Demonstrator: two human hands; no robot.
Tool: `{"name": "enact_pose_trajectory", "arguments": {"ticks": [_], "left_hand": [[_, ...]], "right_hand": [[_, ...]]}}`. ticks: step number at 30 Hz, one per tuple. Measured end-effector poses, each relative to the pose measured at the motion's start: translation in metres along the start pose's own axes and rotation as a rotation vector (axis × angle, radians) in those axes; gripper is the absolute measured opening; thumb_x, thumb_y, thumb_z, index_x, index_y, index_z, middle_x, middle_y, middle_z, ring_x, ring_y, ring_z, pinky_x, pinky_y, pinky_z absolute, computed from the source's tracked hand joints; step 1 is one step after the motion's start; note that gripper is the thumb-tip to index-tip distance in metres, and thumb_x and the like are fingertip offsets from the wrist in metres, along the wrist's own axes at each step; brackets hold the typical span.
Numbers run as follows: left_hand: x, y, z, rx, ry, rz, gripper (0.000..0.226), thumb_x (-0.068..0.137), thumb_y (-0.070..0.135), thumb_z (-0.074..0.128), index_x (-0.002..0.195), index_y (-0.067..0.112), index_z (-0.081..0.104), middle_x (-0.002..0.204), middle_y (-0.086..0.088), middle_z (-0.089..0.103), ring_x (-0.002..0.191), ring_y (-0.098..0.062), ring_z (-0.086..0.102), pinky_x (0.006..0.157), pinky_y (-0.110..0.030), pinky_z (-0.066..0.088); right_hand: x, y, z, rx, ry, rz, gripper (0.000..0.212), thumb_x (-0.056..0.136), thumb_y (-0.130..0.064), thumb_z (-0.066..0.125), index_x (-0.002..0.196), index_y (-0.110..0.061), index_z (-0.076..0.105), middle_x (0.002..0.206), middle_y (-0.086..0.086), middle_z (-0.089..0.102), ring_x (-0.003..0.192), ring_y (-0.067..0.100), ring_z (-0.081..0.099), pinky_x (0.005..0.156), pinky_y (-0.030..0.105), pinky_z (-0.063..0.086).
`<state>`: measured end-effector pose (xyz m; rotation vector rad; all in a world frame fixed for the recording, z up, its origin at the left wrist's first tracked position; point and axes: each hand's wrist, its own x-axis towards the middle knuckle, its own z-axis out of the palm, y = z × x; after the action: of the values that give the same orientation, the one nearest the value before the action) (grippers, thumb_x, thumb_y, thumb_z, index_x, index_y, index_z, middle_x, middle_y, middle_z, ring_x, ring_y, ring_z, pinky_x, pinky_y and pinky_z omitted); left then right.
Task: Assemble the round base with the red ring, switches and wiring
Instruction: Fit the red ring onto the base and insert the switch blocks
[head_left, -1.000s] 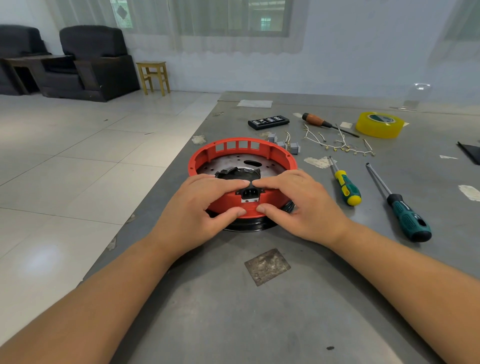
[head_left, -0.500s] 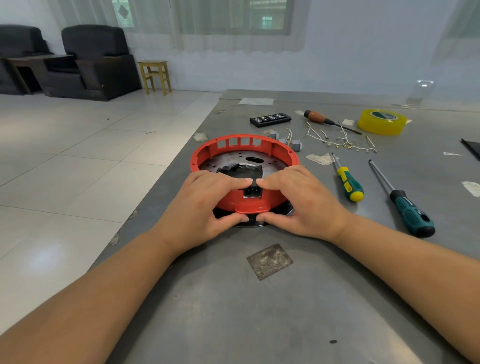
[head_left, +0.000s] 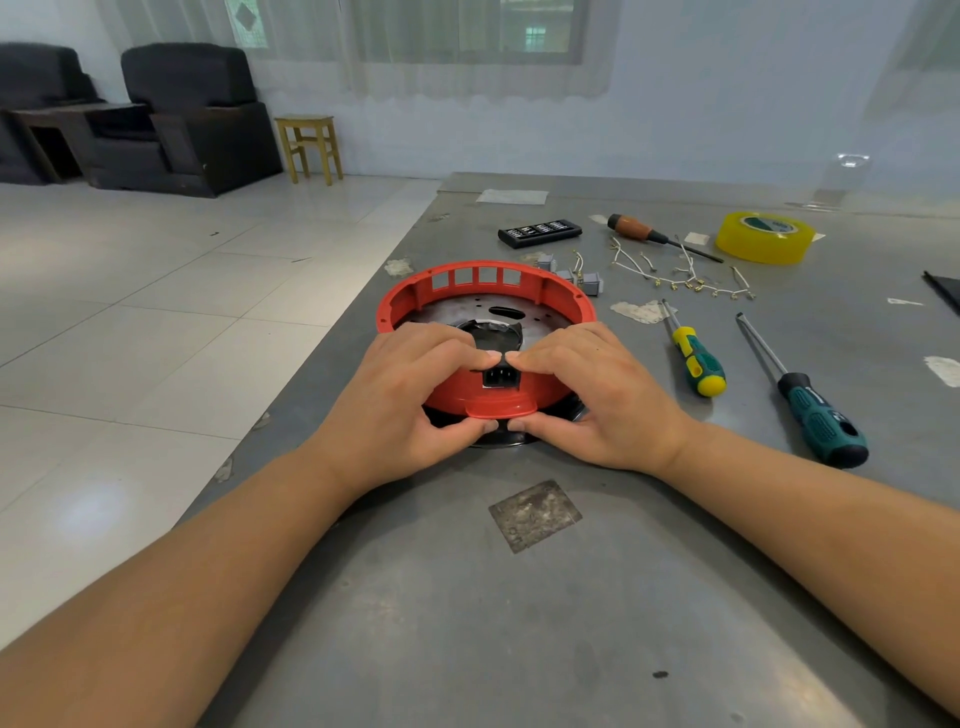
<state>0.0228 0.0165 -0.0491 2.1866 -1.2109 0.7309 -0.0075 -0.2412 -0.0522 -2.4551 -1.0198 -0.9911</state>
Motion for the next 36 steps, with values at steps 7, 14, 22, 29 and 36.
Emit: {"name": "enact_pose_trajectory", "arguments": {"ticks": [7,14,22,29,36], "left_hand": [[0.005,0.003,-0.003,0.007,-0.04,-0.004,0.044,0.081,0.041,0.076,0.116,0.014,0.073,0.125,-0.004,0.064,0.119,-0.029,0.059,0.098,-0.053,0.046],[0.004,0.001,0.0,0.033,-0.03,0.008,0.042,0.082,0.042,0.074,0.113,0.015,0.073,0.125,-0.002,0.064,0.12,-0.029,0.058,0.098,-0.054,0.046],[-0.003,-0.002,0.003,0.002,0.016,0.02,0.046,0.086,0.046,0.077,0.125,0.023,0.068,0.135,0.003,0.06,0.13,-0.019,0.056,0.106,-0.045,0.044],[-0.002,-0.003,0.001,0.043,0.036,0.059,0.044,0.086,0.042,0.078,0.124,0.019,0.071,0.13,0.003,0.065,0.124,-0.022,0.06,0.103,-0.044,0.047],[-0.003,0.0,-0.002,0.066,-0.028,0.036,0.046,0.089,0.045,0.077,0.126,0.018,0.07,0.126,0.0,0.066,0.125,-0.026,0.059,0.106,-0.049,0.047]], "right_hand": [[0.002,-0.002,-0.003,0.015,-0.024,0.018,0.05,0.084,-0.034,0.084,0.123,-0.005,0.07,0.111,0.008,0.072,0.106,0.029,0.067,0.093,0.05,0.048],[0.002,-0.003,-0.004,0.008,-0.044,0.025,0.048,0.086,-0.035,0.083,0.124,-0.01,0.07,0.112,0.005,0.071,0.108,0.026,0.066,0.095,0.048,0.047],[0.002,-0.004,-0.003,0.006,-0.049,0.035,0.047,0.088,-0.039,0.08,0.127,-0.016,0.068,0.117,0.0,0.07,0.111,0.021,0.064,0.098,0.047,0.045],[0.002,-0.009,-0.006,0.016,-0.04,0.044,0.046,0.09,-0.038,0.079,0.128,-0.016,0.068,0.119,-0.001,0.07,0.109,0.022,0.065,0.097,0.046,0.046],[-0.001,0.001,-0.015,-0.019,-0.121,0.146,0.069,0.09,-0.055,0.069,0.146,-0.02,0.048,0.139,-0.004,0.057,0.134,0.013,0.049,0.116,0.038,0.035]]}}
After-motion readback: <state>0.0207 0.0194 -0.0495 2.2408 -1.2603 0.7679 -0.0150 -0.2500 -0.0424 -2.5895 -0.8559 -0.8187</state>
